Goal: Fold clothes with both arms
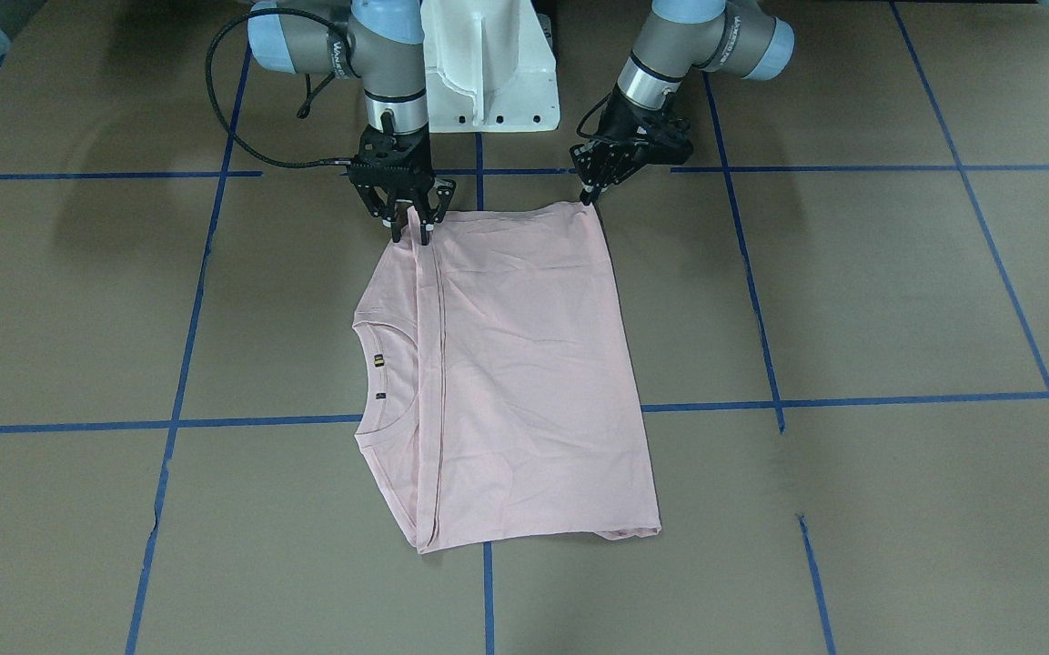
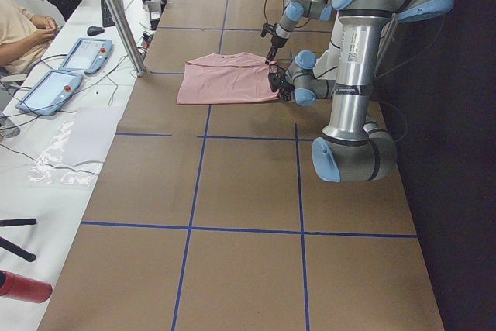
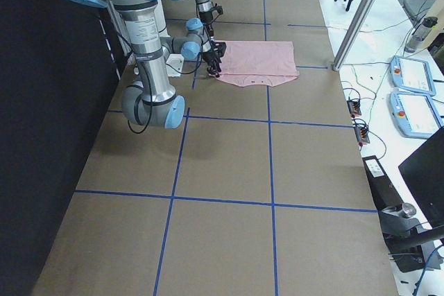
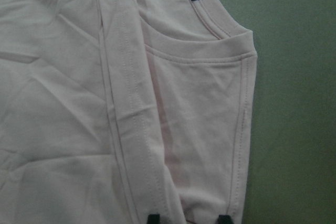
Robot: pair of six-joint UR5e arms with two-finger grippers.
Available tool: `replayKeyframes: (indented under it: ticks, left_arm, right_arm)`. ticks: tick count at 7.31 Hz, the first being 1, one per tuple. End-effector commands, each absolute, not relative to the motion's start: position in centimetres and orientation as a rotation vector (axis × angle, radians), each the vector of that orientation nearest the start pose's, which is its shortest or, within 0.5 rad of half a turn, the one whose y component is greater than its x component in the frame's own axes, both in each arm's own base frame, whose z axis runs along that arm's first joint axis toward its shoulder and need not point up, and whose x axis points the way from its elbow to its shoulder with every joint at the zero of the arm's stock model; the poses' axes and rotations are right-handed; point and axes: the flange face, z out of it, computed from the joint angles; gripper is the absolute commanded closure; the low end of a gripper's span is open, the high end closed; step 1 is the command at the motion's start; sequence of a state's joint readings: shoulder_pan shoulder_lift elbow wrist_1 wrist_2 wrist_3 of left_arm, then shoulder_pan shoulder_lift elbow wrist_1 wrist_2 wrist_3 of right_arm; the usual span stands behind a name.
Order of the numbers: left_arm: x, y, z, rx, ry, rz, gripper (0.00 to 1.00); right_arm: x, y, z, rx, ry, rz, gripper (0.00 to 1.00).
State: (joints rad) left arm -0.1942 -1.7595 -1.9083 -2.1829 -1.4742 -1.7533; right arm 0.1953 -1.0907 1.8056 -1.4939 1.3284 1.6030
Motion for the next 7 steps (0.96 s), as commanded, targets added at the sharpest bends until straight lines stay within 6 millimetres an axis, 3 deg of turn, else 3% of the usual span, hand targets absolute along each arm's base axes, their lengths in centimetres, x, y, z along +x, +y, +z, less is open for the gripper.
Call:
replayKeyframes:
  ticks: [1, 7]
  left_arm:
    - [51.26, -24.68, 33.40, 0.094, 1.145, -0.390, 1.00]
    - [51.26, -24.67, 33.40, 0.092, 1.145, -0.389, 1.00]
  right_arm:
    - [-59.06, -27.30, 27.94, 0.293, -0.770, 0.305, 0.53]
    - [-59.14, -27.13, 28.15, 0.293, -0.755, 0.301, 0.50]
